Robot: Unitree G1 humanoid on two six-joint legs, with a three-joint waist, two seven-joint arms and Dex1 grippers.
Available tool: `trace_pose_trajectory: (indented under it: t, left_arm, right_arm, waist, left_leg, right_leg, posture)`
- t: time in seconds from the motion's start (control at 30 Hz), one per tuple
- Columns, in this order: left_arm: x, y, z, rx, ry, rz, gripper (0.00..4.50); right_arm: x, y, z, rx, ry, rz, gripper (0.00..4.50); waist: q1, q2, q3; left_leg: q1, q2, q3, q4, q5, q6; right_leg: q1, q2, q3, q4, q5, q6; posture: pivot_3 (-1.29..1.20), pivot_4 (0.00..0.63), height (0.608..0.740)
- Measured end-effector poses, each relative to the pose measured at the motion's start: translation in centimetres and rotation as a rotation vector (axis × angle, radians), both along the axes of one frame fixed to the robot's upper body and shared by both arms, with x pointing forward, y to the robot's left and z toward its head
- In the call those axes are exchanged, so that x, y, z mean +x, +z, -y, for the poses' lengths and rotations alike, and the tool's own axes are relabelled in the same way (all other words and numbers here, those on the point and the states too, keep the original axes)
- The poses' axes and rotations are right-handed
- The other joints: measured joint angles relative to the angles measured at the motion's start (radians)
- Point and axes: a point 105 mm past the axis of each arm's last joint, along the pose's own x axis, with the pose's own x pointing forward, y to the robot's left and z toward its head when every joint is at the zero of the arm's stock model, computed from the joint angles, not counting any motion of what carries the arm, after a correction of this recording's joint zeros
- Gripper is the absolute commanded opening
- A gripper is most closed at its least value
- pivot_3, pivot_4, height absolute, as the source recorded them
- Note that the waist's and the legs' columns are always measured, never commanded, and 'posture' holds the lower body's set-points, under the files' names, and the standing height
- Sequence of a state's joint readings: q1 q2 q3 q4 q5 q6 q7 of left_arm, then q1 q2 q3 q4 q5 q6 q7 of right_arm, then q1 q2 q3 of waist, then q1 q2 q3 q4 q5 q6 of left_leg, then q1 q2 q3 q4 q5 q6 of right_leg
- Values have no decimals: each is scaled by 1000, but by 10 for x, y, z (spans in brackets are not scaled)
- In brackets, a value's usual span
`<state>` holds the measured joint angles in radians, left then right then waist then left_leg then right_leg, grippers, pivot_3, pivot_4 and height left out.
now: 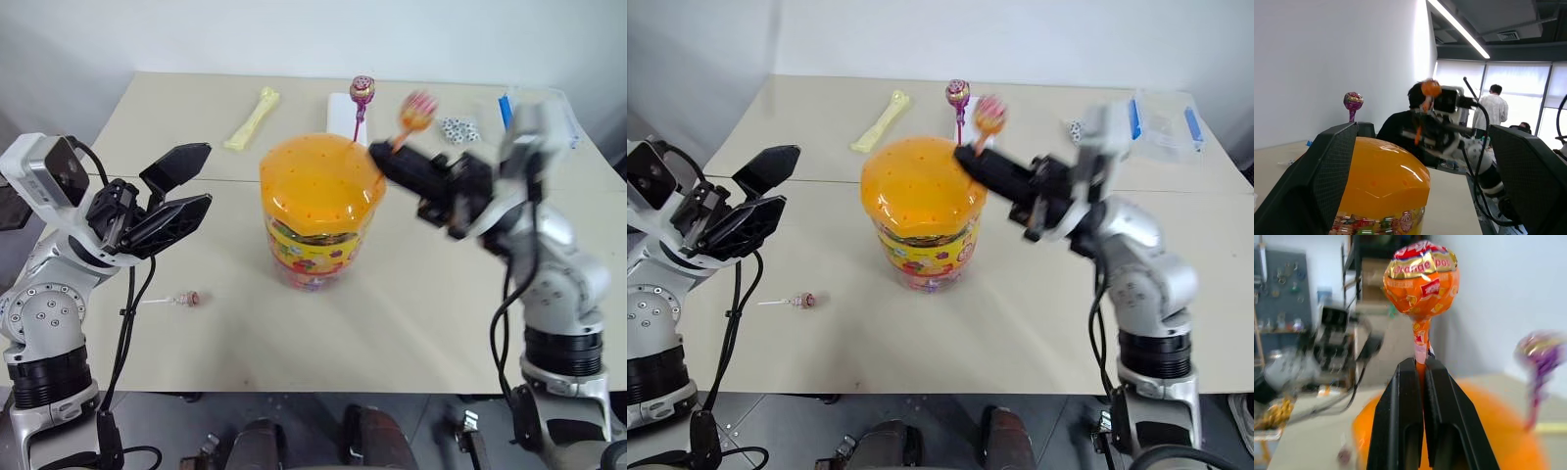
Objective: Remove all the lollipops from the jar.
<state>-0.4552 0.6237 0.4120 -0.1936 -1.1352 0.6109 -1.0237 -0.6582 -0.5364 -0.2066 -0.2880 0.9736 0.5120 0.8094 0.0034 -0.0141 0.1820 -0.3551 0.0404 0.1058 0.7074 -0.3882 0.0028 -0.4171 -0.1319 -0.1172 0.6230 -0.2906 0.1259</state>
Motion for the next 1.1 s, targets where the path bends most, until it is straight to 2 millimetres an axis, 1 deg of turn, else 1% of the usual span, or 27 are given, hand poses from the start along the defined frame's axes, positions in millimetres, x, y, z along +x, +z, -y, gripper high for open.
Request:
trace_pose_trajectory:
  t: [0.07, 0.1, 0.13, 0.17, 0.2, 0.23, 0.27, 0.33, 0.37, 0.4, 0.47, 0.53, 0.6, 0.63, 0.67, 0.7, 0.77, 0.8, 0.87, 0.93, 0.97, 1.0, 1.03, 1.1]
  left_arm:
    - [0, 0, 2, 10, -11, 1, 4500]
    - [0, -1, 5, 21, -25, -4, 4500]
    - [-2, -5, 10, 56, -48, -10, 4500]
    - [-4, -10, 15, 101, -62, -10, 4500]
    - [-5, -14, 17, 139, -64, -12, 4500]
    - [-5, -16, 16, 151, -59, -14, 4500]
    - [-3, -20, 16, 201, -34, -2, 4500]
    - [-3, -27, 14, 294, -14, 21, 4500]
    - [-4, -29, 13, 332, -6, 31, 4500]
    - [-4, -30, 12, 355, -6, 39, 4500]
    - [-6, -35, 11, 417, -18, 56, 4500]
    - [-5, -39, 11, 461, -21, 68, 4500]
    - [-2, -42, 9, 479, -16, 76, 4500]
    - [-1, -42, 8, 479, -11, 74, 4500]
    - [0, -42, 8, 479, -11, 76, 4500]
    - [0, -41, 10, 481, -17, 84, 4500]
    - [-1, -41, 10, 482, -20, 85, 4500]
    - [0, -41, 10, 482, -19, 84, 4500]
    - [1, -41, 10, 474, -10, 80, 4500]
    - [2, -40, 9, 443, 10, 74, 4500]
    - [3, -37, 7, 415, 26, 64, 4500]
    - [4, -33, 5, 360, 45, 54, 4500]
    - [5, -30, 4, 326, 53, 44, 4500]
    - [5, -22, -2, 230, 83, 21, 4500]
  right_arm:
    - [1, 20, 36, 67, -105, -25, 19]
    - [1, 22, 52, 67, -173, -37, 19]
    - [2, 16, 68, 28, -259, -68, 19]
    - [5, 0, 84, -57, -363, -120, 19]
    - [10, -25, 99, -167, -465, -211, 19]
    - [12, -36, 104, -204, -495, -254, 19]
    - [14, -64, 118, -273, -572, -376, 19]
    - [11, -104, 142, -401, -700, -559, 19]
    - [8, -120, 153, -465, -755, -628, 19]
    - [5, -131, 160, -515, -782, -669, 19]
    - [1, -151, 166, -593, -798, -731, 19]
    - [-3, -176, 170, -668, -793, -799, 19]
    - [-10, -204, 178, -797, -786, -866, 19]
    - [-12, -208, 180, -825, -775, -872, 19]
    - [-12, -207, 181, -862, -763, -859, 512]
    - [-12, -207, 183, -881, -758, -857, 736]
    - [-12, -207, 185, -883, -748, -855, 1359]
    - [-13, -207, 185, -884, -735, -857, 1748]
    - [-15, -206, 182, -882, -694, -852, 2381]
    - [-13, -198, 180, -857, -666, -804, 2998]
    - [-10, -188, 179, -820, -660, -754, 2998]
    - [-4, -171, 176, -752, -650, -669, 2998]
    - [-2, -158, 171, -702, -630, -606, 2998]
    - [3, -124, 151, -554, -542, -438, 2998]
  waist:
    - [8, 0, 0]
    - [11, 0, 0]
    - [16, 0, 0]
    - [19, 0, 0]
    - [22, 0, 0]
    - [21, 0, 0]
    - [21, 0, 0]
    - [17, 0, 0]
    - [15, 1, 0]
    - [13, 1, 0]
    - [9, 1, 0]
    - [9, 1, 0]
    - [10, 2, 0]
    - [11, 2, 0]
    - [11, 3, 0]
    - [13, 2, 0]
    - [17, 2, 0]
    - [18, 2, 0]
    - [20, 2, 0]
    - [20, 3, 0]
    - [20, 3, 0]
    - [20, 3, 0]
    - [19, 3, 0]
    - [15, 3, 0]
  left_leg:
    - [-1, -1, -1, 0, 0, 0]
    - [-1, -1, -1, 0, 0, 0]
    - [-1, -1, -1, -2, 0, 0]
    - [0, -1, -2, -3, 0, 0]
    - [0, -1, -1, -5, 0, 0]
    - [0, -1, -1, -5, 0, 0]
    - [0, -1, 1, -5, 0, 0]
    - [1, -1, 5, -5, 0, 0]
    - [2, -1, 6, -5, 0, 0]
    - [2, -1, 8, -5, 1, 1]
    - [3, -1, 9, -5, 2, 1]
    - [4, -1, 9, -5, 2, 1]
    - [3, -1, 10, -5, 2, 1]
    - [3, -1, 10, -5, 2, 1]
    - [3, -1, 9, -5, 2, 1]
    - [3, -1, 9, -5, 2, 1]
    - [3, -1, 8, -6, 2, 1]
    - [3, -1, 8, -6, 2, 1]
    - [2, -1, 8, -6, 2, 1]
    - [2, -1, 9, -5, 2, 1]
    - [2, -1, 8, -5, 2, 1]
    - [3, -1, 8, -5, 2, 1]
    - [3, 0, 8, -5, 2, 1]
    - [4, 1, 8, -5, 2, 1]
  right_leg:
    - [0, 0, 0, 0, 0, 0]
    - [0, 0, 0, -1, 0, 0]
    - [1, 0, -1, -2, 0, 0]
    - [1, 0, -1, -3, 0, 0]
    - [1, 0, -1, -4, 0, 0]
    - [1, 0, -1, -4, 0, 0]
    - [1, 0, 0, -5, 0, 0]
    - [1, 0, 1, -5, 0, 0]
    - [1, 0, 3, -6, 0, 0]
    - [1, 0, 4, -6, 0, 0]
    - [2, 1, 6, -8, 0, 0]
    - [3, 1, 6, -9, 0, 0]
    - [2, 1, 6, -10, 0, 0]
    - [2, 1, 6, -10, 0, 0]
    - [2, 1, 6, -10, 0, 0]
    - [2, 1, 5, -11, 0, 0]
    - [2, 1, 5, -11, 0, 0]
    - [2, 1, 5, -11, 0, 0]
    - [2, 1, 4, -11, 0, 0]
    - [2, 0, 5, -11, 0, 0]
    - [2, 0, 5, -11, 0, 0]
    - [3, 0, 5, -11, 0, 0]
    - [3, 1, 5, -11, 0, 0]
    - [3, 1, 5, -9, 0, 0]
  posture:
    - [0, 150, 740]
    - [0, 150, 740]
    - [0, 150, 740]
    - [0, 150, 740]
    - [0, 150, 740]
    - [0, 150, 740]
    - [0, 150, 740]
    - [0, 150, 740]
    - [0, 150, 740]
    - [0, 150, 740]
    - [0, 150, 740]
    - [0, 150, 740]
    - [0, 150, 740]
    - [0, 150, 740]
    - [0, 150, 740]
    - [0, 150, 740]
    - [0, 150, 740]
    - [0, 150, 740]
    - [0, 150, 740]
    - [0, 150, 740]
    - [0, 150, 740]
    - [0, 150, 740]
    - [0, 150, 740]
    - [0, 150, 740]
